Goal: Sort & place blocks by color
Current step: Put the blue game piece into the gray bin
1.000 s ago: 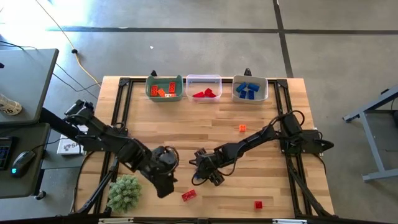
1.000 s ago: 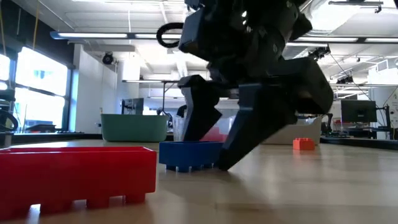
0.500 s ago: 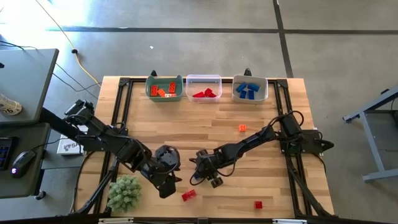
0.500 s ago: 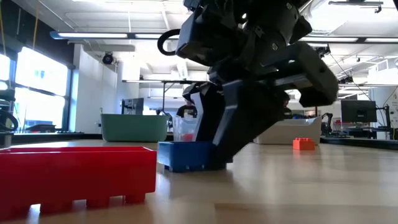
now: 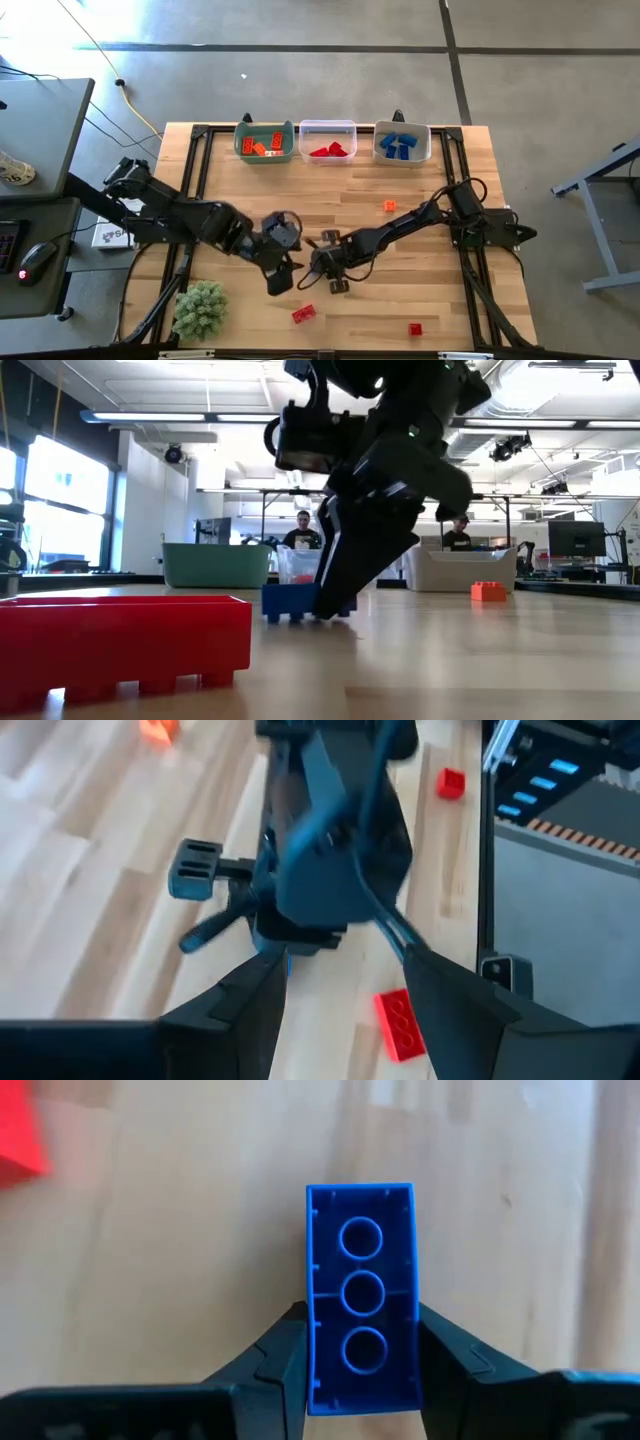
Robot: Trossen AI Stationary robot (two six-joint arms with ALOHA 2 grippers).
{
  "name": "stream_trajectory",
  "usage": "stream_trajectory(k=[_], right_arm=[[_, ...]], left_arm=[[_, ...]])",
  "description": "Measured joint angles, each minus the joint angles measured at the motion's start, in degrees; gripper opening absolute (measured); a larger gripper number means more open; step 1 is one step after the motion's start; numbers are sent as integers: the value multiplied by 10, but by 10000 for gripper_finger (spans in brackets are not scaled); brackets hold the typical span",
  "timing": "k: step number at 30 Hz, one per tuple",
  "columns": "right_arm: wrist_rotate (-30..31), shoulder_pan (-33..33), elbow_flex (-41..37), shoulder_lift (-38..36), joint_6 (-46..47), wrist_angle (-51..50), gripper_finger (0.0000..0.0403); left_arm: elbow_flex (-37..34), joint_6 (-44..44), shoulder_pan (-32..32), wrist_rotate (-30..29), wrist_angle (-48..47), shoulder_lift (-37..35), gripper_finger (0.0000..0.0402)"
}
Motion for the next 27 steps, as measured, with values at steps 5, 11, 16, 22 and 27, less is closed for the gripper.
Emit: stream_trajectory(k=[5, 11, 16, 22, 27], right_arm=[[16, -12, 27, -4, 25, -86, 112], [75, -35, 36, -36, 70, -139, 112], [137, -55, 36, -70, 106, -190, 112], [229, -84, 36, -115, 121, -262, 112], [296, -114, 36, -153, 133, -323, 112]], left_arm=[[1, 43, 23, 9, 1, -39, 190], [1, 99, 43, 9, 1, -86, 190], [1, 150, 56, 6, 0, -109, 190], [1, 200, 70, -7, -2, -117, 190], [1, 222, 78, -9, -3, -117, 190]])
